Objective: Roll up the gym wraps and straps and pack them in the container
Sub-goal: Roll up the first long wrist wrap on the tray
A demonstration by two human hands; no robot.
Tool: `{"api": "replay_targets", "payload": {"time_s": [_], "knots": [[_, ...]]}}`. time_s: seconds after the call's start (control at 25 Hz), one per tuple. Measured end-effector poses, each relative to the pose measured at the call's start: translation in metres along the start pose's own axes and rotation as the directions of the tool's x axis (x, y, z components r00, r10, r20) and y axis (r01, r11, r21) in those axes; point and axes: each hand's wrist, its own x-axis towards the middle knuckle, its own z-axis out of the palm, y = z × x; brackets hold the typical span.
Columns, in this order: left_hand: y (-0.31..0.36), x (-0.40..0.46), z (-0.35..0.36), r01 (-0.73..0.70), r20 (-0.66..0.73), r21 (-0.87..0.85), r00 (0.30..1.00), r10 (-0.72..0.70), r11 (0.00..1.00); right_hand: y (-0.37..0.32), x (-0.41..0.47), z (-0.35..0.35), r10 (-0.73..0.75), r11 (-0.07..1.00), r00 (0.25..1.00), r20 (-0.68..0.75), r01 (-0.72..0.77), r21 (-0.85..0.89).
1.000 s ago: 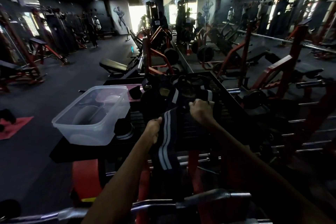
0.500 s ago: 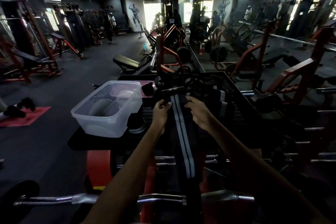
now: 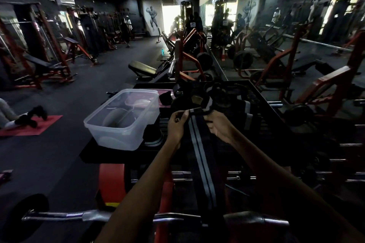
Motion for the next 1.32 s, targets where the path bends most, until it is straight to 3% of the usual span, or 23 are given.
{"api": "replay_targets", "payload": {"time_s": [0.12,0.24,0.32,0.4,0.6,0.8,0.96,1.16,1.32], "knots": [[-0.009,0.003,-0.006,-0.021,0.017,0.056,1.000,0.020,0.998,-0.008,-0.004,-0.001,0.009,0.998,1.000,0.024,-0.010,0.063],[-0.014,0.004,-0.009,-0.068,0.050,0.080,0.997,0.065,0.994,-0.003,0.001,0.004,-0.121,0.957,0.990,0.077,0.137,-0.255],[-0.019,0.007,-0.012,-0.092,0.066,0.097,0.994,0.086,0.991,0.004,0.010,0.007,-0.206,0.913,0.977,0.047,0.209,-0.351],[-0.025,0.009,-0.016,-0.123,0.061,0.130,0.991,0.116,0.984,0.010,0.016,0.008,-0.246,0.910,0.968,0.048,0.248,-0.332],[-0.034,0.007,-0.021,-0.172,0.055,0.135,0.985,0.166,0.976,0.021,0.021,0.009,-0.186,0.939,0.974,0.128,0.214,-0.270],[-0.038,0.012,-0.022,-0.057,0.061,0.085,0.997,0.052,0.995,0.019,0.027,0.010,-0.235,0.912,0.966,0.105,0.257,-0.320],[-0.037,0.011,-0.022,-0.155,0.072,0.164,0.987,0.145,0.974,0.015,0.026,0.008,-0.181,0.928,0.978,0.105,0.205,-0.312],[-0.037,0.011,-0.019,-0.043,0.120,0.154,0.992,0.024,0.987,0.014,0.030,0.010,-0.225,0.875,0.973,0.048,0.224,-0.429],[-0.041,0.013,-0.019,-0.030,0.108,0.186,0.994,0.010,0.982,0.023,0.027,0.025,-0.199,0.859,0.980,-0.024,0.162,-0.486]]}}
